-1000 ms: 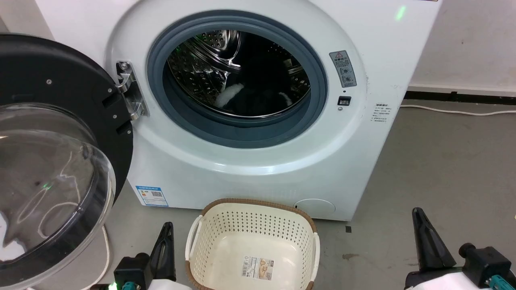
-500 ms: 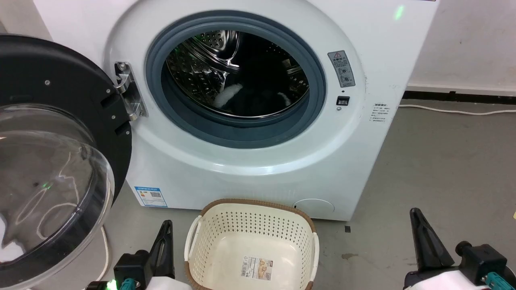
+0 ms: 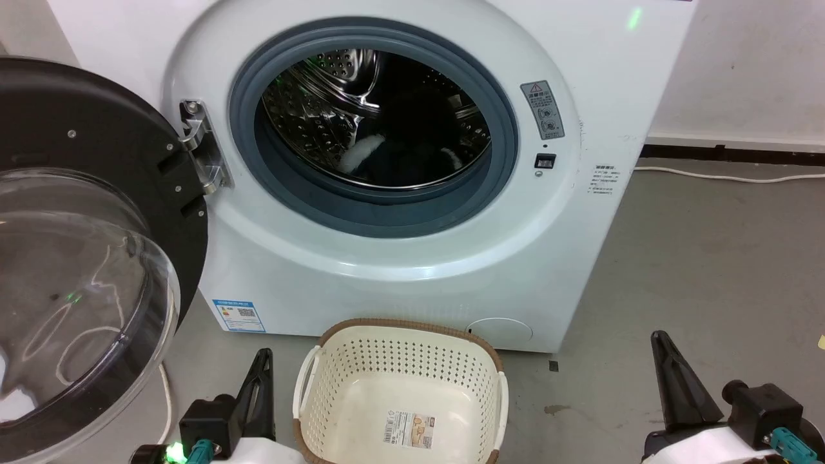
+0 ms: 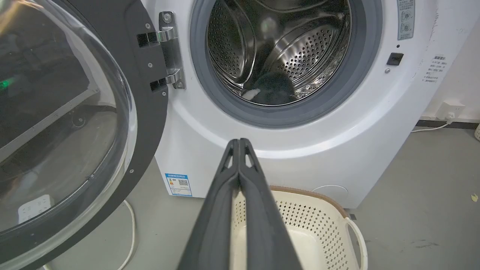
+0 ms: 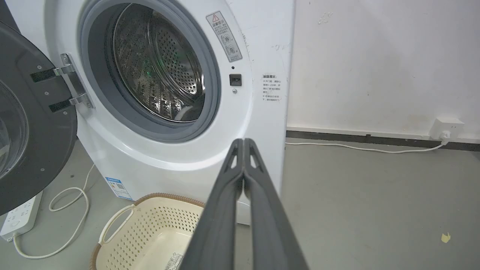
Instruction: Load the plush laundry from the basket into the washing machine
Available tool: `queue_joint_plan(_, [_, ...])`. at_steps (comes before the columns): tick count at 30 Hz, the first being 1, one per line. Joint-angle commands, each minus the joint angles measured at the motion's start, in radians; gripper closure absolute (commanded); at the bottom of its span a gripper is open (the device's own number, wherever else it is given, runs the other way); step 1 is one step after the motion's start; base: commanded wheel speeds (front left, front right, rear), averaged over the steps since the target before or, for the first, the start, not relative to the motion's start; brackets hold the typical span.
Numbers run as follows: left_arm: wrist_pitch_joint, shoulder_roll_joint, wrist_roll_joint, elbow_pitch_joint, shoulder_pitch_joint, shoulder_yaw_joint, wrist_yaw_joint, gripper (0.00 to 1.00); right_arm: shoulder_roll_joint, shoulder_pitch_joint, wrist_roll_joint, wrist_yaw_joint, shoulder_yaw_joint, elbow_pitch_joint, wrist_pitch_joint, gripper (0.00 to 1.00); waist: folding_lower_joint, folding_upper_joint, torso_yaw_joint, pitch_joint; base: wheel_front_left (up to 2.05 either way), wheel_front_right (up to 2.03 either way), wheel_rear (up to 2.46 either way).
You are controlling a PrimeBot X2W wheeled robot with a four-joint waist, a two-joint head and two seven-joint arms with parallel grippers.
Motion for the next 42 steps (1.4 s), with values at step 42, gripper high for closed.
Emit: queue_joint_plan(42, [0.097,-0.014,0.084,-0.065,-0.027,0.049,-0.028,1.0,-0.001,-0.033,-0.066,-0.001,0.009,-0.03,0.096,1.0,-0.0001,0.0,-0.016,-0.001,0.0,0.0,0.0])
